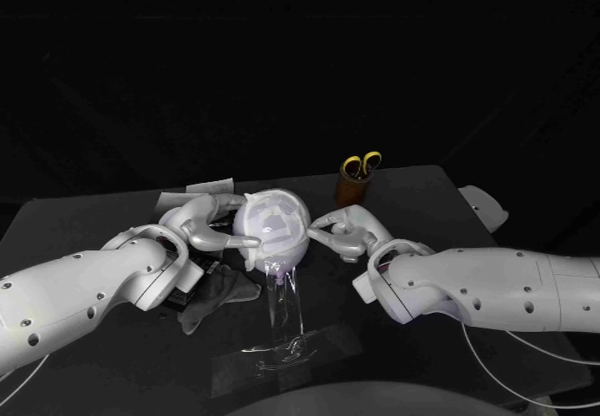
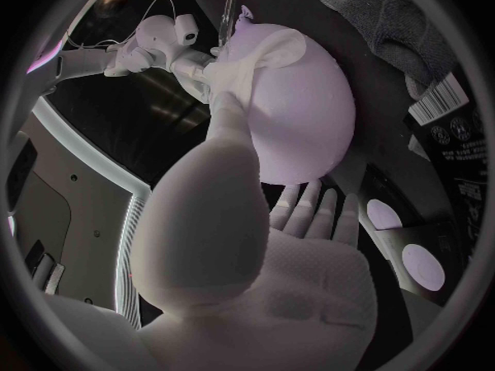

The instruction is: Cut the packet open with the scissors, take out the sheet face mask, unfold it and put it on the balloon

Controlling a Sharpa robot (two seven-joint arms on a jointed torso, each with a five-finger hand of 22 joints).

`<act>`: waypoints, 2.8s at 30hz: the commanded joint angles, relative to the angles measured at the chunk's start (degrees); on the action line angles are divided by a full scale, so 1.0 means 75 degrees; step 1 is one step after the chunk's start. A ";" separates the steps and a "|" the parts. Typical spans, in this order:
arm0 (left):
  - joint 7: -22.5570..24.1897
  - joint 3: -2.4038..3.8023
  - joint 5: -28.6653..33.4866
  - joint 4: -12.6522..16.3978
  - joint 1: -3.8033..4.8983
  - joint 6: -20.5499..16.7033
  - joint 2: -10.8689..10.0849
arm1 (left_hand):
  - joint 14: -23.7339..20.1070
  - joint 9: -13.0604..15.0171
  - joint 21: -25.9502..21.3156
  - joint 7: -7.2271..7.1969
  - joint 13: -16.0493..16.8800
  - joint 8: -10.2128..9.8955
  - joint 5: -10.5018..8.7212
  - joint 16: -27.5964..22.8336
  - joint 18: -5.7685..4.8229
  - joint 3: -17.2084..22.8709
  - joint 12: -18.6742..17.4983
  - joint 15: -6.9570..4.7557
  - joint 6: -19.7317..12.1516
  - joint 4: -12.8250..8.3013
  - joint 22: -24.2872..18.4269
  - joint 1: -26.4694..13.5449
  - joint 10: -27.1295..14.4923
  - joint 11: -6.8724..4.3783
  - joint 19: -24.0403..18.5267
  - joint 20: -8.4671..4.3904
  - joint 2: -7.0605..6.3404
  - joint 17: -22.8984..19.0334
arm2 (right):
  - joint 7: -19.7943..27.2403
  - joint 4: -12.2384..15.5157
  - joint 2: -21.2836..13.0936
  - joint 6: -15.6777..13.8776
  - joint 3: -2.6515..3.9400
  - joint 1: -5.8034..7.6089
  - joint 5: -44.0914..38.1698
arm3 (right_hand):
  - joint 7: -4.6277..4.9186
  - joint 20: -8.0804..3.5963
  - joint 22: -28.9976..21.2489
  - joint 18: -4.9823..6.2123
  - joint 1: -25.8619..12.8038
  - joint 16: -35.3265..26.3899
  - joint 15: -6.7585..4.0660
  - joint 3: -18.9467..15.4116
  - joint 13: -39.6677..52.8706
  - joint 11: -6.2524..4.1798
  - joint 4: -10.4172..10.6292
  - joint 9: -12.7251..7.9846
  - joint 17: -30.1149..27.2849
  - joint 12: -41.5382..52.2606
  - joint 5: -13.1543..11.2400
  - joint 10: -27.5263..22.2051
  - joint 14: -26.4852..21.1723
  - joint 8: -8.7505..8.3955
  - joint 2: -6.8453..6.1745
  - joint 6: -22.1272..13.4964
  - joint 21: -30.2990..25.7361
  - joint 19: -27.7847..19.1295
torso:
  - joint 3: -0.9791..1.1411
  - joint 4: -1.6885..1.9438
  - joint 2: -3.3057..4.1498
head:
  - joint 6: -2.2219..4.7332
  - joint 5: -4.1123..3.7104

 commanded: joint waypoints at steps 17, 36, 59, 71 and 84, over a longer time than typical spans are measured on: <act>-0.0072 -0.0010 0.0037 0.0021 -0.0017 0.0126 0.0032 | 0.0064 0.0008 0.0031 0.0661 0.0006 0.0022 0.0038 -0.0021 0.0106 0.0001 -0.0030 -0.0003 0.0005 0.0005 0.0013 0.0038 0.0027 -0.0001 0.0041 0.0009 0.0007 -0.0007 | 0.0970 0.0137 0.0023 -0.0606 0.0002 -0.0012 0.0472 | -0.0184 -0.0200 0.0658 -0.0006 0.0267 0.0027 -0.0195 0.0620 0.2006 -0.0191 -0.0676 0.0221 0.2013 0.0025 0.0003 0.0808 0.0811 0.0415 0.0005 0.0440 0.0075 0.0060 | -0.0001 -0.0003 -0.0002 | -0.0086 -0.0046; -0.0067 -0.0010 0.0037 -0.0015 -0.0017 0.0113 0.0045 | 0.0068 0.0006 0.0032 0.0664 0.0006 0.0018 0.0038 -0.0023 0.0107 0.0003 -0.0030 0.0000 0.0001 0.0005 0.0013 0.0033 0.0027 0.0002 0.0041 0.0010 0.0009 -0.0009 | 0.0621 0.0311 -0.0497 -0.0656 -0.0004 -0.0311 0.0009 | -0.0139 -0.0233 0.0663 0.0013 -0.0393 0.0027 -0.0206 0.1240 0.2006 -0.0167 -0.1003 0.0642 0.2013 0.0025 0.0003 0.0808 0.0811 0.0525 -0.0276 -0.0055 -0.0064 0.0016 | -0.0004 -0.0010 -0.0007 | -0.0148 -0.0144; -0.0070 -0.0011 0.0033 -0.0120 -0.0018 0.0078 -0.0041 | 0.0074 0.0008 0.0033 0.0668 0.0006 0.0019 0.0038 -0.0026 0.0108 0.0008 -0.0030 0.0001 0.0007 0.0004 0.0013 0.0031 0.0029 0.0005 0.0042 0.0010 0.0014 -0.0012 | 0.0646 0.0093 -0.0016 -0.0573 -0.0002 -0.0635 0.0136 | 0.0563 0.0196 0.0504 0.0061 -0.1135 0.0027 0.0341 -0.0022 0.1789 0.0457 -0.0402 0.0081 0.2013 -0.0402 -0.0003 0.0660 0.0811 -0.0575 -0.0853 -0.1596 -0.0545 -0.0196 | -0.0003 0.0001 0.0001 | -0.0271 -0.0306; -0.0090 -0.0011 0.0022 -0.0151 -0.0019 0.0064 -0.0078 | 0.0077 0.0009 0.0034 0.0669 0.0007 0.0020 0.0039 -0.0027 0.0108 0.0019 -0.0030 0.0000 0.0009 0.0003 0.0013 0.0040 0.0034 0.0006 0.0043 0.0010 0.0024 -0.0013 | 0.1175 0.0175 0.0098 -0.0714 0.0001 -0.0640 0.0194 | 0.0536 0.0238 0.0550 0.0071 -0.0914 0.0027 0.0329 -0.0129 0.1866 0.0435 -0.0428 0.0032 0.2013 -0.0246 -0.0002 0.0715 0.0811 -0.0520 -0.0694 -0.1374 -0.0465 -0.0150 | 0.0005 0.0000 -0.0002 | -0.0325 -0.0302; -0.0110 -0.0011 0.0020 -0.0167 -0.0020 0.0077 -0.0046 | 0.0080 0.0010 0.0035 0.0671 0.0007 0.0021 0.0037 -0.0029 0.0108 0.0046 -0.0028 -0.0001 0.0014 0.0003 0.0013 0.0065 0.0039 0.0008 0.0044 0.0009 0.0047 -0.0017 | 0.1372 0.0442 -0.0017 -0.0731 0.0002 -0.0659 0.0235 | 0.0469 0.0229 0.0587 0.0072 -0.0770 0.0027 0.0286 -0.0212 0.1925 0.0379 -0.0436 -0.0028 0.2013 -0.0129 -0.0001 0.0755 0.0811 -0.0437 -0.0558 -0.1079 -0.0406 -0.0111 | 0.0002 -0.0005 -0.0004 | -0.0345 -0.0319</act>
